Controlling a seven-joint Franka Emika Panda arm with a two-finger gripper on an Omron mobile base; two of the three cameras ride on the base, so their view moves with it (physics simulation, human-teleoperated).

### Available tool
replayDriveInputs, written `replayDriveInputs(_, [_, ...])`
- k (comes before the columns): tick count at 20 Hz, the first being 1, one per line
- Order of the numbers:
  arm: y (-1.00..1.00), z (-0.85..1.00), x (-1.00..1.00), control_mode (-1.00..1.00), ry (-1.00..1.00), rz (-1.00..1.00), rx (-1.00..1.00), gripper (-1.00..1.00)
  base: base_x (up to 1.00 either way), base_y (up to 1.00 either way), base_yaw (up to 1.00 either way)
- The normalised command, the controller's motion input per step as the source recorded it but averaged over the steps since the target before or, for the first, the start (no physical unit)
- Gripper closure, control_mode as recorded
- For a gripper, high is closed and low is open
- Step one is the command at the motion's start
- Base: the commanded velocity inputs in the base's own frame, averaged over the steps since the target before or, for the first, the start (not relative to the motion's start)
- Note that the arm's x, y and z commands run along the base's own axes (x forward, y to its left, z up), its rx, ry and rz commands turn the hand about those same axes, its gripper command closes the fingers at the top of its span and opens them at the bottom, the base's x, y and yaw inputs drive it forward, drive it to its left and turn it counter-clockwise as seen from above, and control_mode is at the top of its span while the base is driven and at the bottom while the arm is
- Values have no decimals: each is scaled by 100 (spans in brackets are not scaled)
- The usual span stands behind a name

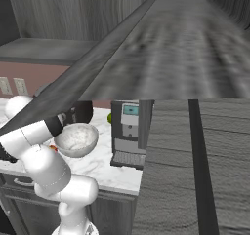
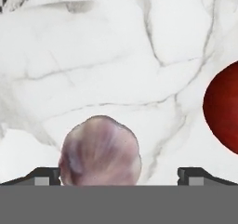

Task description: Pick both bowls and place them on the counter. Then place the garlic in one bowl and place the apple in the other bowl.

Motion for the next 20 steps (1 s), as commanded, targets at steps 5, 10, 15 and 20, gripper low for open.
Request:
replayDriveInputs(5, [-4, -11, 20, -100, 8, 0, 0, -100, 0, 0, 0])
replayDriveInputs(10, [-1, -20, 6, -100, 6, 0, -1, -100, 0, 0, 0])
replayDriveInputs(15, [20, -33, -4, -100, 2, 0, -4, 100, 0, 0, 0])
replayDriveInputs(20, [-1, 3, -32, -100, -5, -1, 0, 100, 0, 0, 0])
